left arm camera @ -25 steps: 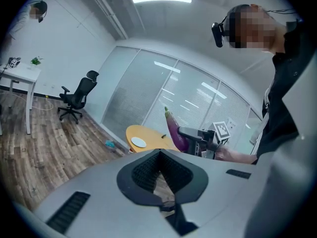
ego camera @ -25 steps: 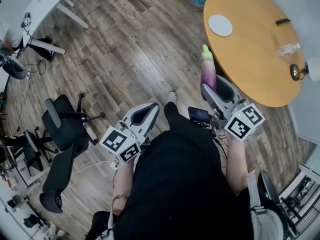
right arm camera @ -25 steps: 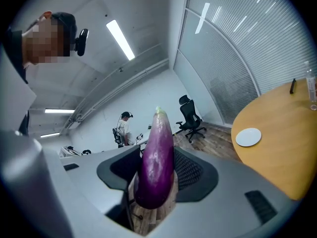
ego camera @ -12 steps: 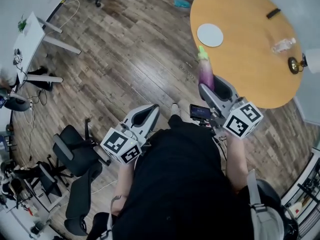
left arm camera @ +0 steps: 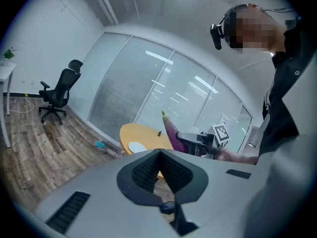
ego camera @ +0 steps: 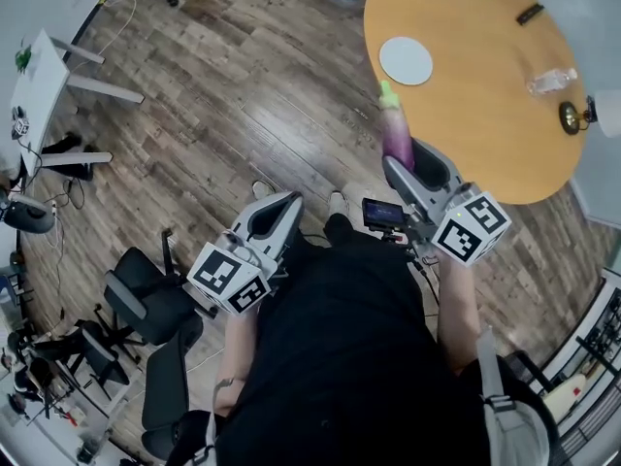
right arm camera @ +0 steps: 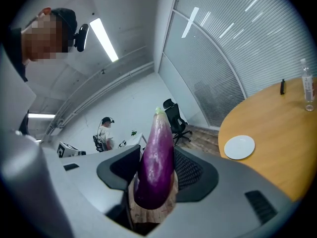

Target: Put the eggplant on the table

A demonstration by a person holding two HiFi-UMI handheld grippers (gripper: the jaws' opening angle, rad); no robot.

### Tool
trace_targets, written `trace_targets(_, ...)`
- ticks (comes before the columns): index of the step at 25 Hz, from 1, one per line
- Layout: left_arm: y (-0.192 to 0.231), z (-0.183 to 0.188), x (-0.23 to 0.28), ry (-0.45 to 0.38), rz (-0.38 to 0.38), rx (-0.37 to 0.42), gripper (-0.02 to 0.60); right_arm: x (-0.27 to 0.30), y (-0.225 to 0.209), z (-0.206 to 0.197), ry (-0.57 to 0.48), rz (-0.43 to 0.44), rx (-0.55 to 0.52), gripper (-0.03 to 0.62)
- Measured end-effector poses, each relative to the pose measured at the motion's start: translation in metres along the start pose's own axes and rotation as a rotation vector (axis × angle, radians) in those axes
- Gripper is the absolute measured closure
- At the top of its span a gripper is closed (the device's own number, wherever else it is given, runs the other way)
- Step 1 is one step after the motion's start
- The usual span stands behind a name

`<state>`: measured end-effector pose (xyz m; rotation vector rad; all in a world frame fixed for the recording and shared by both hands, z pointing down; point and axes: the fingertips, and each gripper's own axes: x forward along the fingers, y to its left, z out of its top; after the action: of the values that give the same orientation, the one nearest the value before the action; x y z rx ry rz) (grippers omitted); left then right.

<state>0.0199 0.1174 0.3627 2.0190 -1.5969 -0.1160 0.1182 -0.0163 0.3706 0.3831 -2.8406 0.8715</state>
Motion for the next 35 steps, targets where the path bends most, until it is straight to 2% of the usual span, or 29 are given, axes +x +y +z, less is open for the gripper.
trace_targets(9,0.067,0.033,0.008,0.086,-0.122,0.025,0.571,0.037,-0.001,0.018,-0.075,-0.166,0.018,0.373)
trace_targets(15,0.115,0.067,0.024,0.163,-0.294,0.060,0.570,0.064,0.009,0.038,-0.164,-0.340,0.026,0.373)
trace_targets(21,0.161,0.106,0.044,0.199,-0.408,0.108,0.571,0.098,0.013,0.050,-0.229,-0.456,0.044,0.373)
trace_targets(26,0.199,0.123,0.043,0.242,-0.484,0.133,0.571,0.119,0.026,0.053,-0.279,-0.564,0.046,0.374)
trace_targets(35,0.220,0.130,0.060,0.316,-0.608,0.154,0.571,0.111,0.035,0.045,-0.327,-0.738,0.091,0.373)
